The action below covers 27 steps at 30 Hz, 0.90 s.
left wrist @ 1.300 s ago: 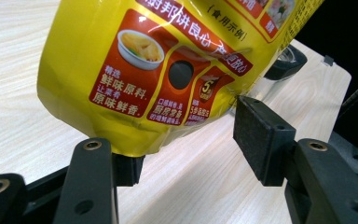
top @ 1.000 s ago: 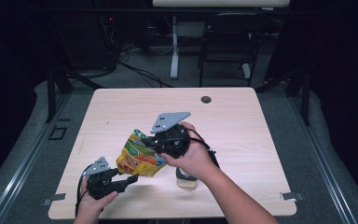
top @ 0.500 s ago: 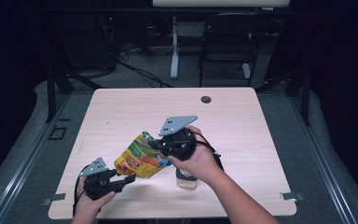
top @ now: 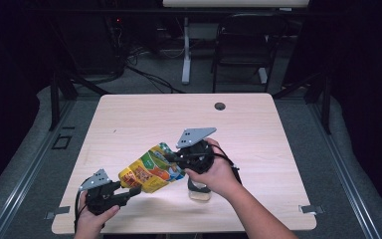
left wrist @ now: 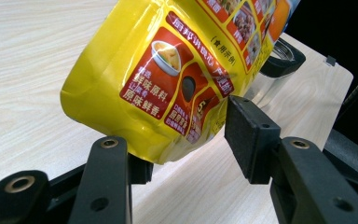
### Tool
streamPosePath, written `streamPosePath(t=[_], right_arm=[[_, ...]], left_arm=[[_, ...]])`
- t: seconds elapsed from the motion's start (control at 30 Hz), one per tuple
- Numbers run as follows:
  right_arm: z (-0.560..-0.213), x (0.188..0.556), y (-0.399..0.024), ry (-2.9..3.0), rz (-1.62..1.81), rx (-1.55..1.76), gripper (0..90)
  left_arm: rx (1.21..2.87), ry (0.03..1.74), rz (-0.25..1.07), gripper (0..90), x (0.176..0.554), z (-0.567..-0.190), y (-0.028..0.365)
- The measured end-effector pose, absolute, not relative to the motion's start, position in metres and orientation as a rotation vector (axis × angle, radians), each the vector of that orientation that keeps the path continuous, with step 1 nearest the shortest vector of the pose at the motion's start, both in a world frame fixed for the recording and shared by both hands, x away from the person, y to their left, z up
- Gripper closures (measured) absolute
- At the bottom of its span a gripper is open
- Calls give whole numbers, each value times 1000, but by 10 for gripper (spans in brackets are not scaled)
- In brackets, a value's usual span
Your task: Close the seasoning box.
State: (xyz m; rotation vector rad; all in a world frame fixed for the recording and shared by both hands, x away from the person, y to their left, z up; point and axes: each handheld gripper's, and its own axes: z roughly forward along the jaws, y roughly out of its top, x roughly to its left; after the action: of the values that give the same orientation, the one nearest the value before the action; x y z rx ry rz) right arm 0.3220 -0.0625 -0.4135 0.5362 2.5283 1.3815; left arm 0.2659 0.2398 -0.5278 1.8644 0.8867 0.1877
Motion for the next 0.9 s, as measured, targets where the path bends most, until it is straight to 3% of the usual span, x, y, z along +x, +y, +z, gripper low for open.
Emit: streamPosePath(t=[0.9], right_arm=[[-445,319,-83,2509,1429,587,900]], left_arm=[[1858,892,217,564,261,-523,235]])
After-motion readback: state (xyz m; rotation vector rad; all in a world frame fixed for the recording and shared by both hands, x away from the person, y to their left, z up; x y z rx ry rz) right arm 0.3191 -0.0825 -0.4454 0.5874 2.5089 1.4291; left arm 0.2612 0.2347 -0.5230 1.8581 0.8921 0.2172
